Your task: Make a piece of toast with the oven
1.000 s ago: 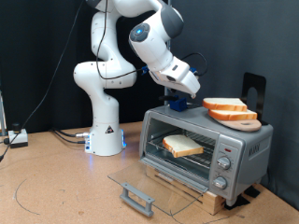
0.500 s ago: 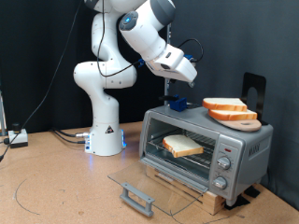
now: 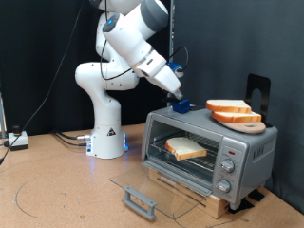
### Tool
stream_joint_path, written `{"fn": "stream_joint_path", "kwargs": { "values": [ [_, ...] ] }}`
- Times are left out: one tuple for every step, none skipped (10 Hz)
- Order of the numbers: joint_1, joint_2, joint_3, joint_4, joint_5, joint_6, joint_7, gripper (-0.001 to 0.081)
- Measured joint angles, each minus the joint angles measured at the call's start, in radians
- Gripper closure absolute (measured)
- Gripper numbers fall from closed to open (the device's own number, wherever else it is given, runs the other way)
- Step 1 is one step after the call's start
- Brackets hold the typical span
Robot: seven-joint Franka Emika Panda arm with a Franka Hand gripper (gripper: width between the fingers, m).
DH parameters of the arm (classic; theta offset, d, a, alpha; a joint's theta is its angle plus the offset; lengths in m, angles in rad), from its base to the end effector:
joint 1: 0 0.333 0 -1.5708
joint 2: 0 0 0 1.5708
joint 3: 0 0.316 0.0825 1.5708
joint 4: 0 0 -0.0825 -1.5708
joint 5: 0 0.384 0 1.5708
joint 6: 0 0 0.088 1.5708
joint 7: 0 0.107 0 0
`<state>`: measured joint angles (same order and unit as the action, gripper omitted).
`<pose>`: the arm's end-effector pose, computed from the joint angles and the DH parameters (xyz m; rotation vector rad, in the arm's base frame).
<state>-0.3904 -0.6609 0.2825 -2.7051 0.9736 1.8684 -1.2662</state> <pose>0.3443 0.0233 0.4217 -2.3101 -0.8400 -0.4734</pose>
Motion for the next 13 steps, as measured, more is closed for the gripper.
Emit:
{"fn": "stream_joint_path", "kwargs": {
  "values": [
    [-0.024, 0.012, -0.02, 0.003, -0.027, -0.007, 0.0, -0.0002],
    [-0.046, 0.026, -0.045, 0.01, -0.053, -0.024, -0.003, -0.0002],
    [-0.063, 0.043, -0.072, 0.02, -0.08, -0.039, -0.017, -0.0002],
    [-0.08, 0.063, -0.101, 0.034, -0.105, -0.059, -0.041, -0.0002],
    [-0.095, 0.085, -0.129, 0.05, -0.129, -0.074, -0.065, -0.0002],
    [-0.108, 0.107, -0.155, 0.069, -0.156, -0.091, -0.092, -0.0002],
    [-0.119, 0.132, -0.18, 0.092, -0.186, -0.109, -0.119, -0.0002],
    [-0.13, 0.157, -0.202, 0.117, -0.219, -0.121, -0.151, -0.0002],
    [-0.138, 0.181, -0.222, 0.139, -0.236, -0.117, -0.216, -0.0002],
    [-0.14, 0.205, -0.236, 0.156, -0.24, -0.116, -0.279, -0.0002],
    [-0.14, 0.205, -0.233, 0.153, -0.239, -0.116, -0.253, -0.0002],
    [-0.141, 0.204, -0.224, 0.148, -0.231, -0.116, -0.17, -0.0002],
    [-0.141, 0.202, -0.207, 0.142, -0.208, -0.103, -0.041, -0.0002]
  ]
}}
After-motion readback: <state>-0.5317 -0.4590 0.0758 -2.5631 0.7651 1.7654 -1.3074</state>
